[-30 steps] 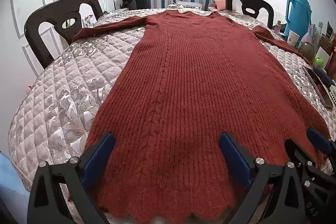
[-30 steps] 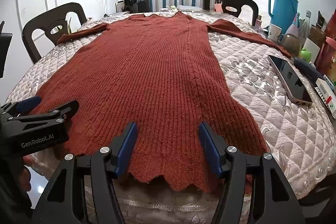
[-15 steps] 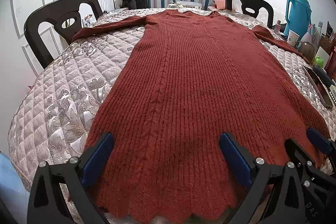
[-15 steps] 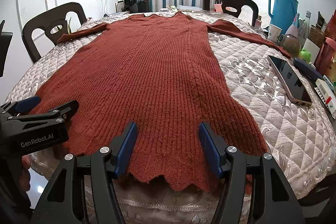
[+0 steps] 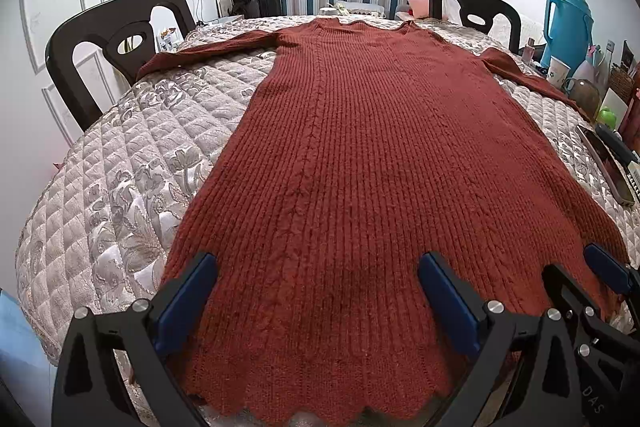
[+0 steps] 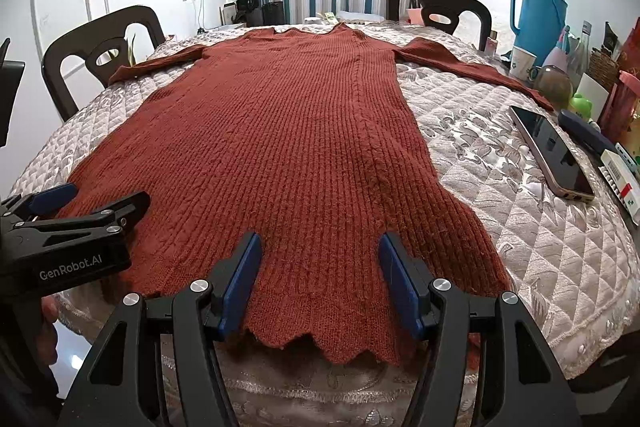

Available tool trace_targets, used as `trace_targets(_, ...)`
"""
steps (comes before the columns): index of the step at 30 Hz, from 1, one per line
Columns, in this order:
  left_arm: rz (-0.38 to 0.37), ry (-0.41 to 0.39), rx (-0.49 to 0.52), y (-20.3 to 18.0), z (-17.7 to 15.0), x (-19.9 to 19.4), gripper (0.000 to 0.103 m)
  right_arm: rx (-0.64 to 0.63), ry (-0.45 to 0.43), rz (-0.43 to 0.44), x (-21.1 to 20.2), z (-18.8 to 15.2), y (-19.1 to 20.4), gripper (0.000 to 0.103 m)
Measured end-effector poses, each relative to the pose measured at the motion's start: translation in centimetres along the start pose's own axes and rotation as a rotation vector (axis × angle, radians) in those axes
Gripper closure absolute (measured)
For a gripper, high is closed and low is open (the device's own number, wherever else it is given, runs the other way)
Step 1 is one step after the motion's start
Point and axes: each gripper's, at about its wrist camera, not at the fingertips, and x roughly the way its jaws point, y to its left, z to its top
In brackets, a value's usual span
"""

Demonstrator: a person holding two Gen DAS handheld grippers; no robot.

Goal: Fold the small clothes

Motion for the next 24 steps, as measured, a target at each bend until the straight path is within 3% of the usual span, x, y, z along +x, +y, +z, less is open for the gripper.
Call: trace_targets(24,0.001,-0.001,0.0,-0.01,0.0,-0.01,0.001,0.0,-0.004,0.0,-0.08,0.02,-0.05,0.042)
